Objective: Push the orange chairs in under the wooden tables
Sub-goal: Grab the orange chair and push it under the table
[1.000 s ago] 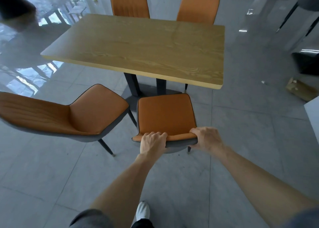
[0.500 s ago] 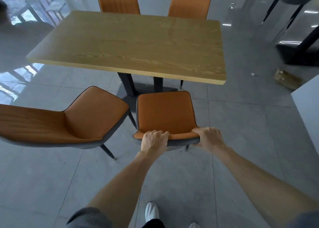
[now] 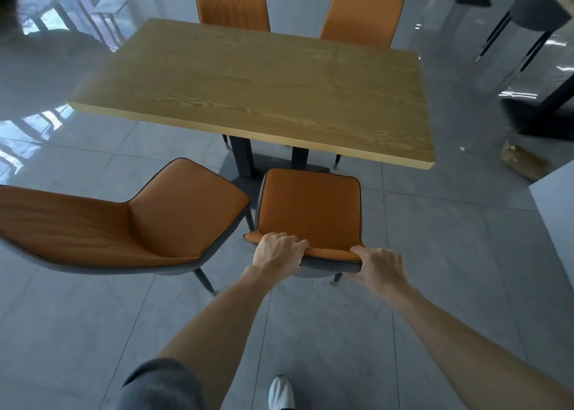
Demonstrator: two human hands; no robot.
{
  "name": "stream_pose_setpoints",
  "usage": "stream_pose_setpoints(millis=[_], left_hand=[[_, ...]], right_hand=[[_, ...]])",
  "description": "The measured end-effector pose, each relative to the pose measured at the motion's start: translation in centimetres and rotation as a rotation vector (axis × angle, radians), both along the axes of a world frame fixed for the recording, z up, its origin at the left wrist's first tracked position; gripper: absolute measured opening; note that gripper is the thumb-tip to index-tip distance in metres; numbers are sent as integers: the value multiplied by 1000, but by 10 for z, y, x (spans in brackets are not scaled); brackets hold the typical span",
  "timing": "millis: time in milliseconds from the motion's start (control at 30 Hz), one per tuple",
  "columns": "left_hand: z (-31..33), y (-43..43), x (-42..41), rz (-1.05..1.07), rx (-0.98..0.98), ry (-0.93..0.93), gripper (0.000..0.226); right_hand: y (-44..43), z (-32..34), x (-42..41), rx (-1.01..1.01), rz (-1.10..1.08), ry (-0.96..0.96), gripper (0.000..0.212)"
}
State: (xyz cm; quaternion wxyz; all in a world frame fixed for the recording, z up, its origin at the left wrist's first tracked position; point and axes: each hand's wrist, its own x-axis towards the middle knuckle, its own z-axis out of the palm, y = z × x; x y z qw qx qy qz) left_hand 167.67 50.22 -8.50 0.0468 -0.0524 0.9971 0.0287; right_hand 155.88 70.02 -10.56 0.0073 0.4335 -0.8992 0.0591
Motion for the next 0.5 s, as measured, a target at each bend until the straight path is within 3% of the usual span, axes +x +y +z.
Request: stream_pose_setpoints(millis=[233,500], left_hand=[[-2,-11,7,-23,18,25,14],[-6,1,13,130,17,31,15]], right_hand=[[-8,-1,11,-17,-13,-5,35],[-6,0,12,-1,18,-46,36]])
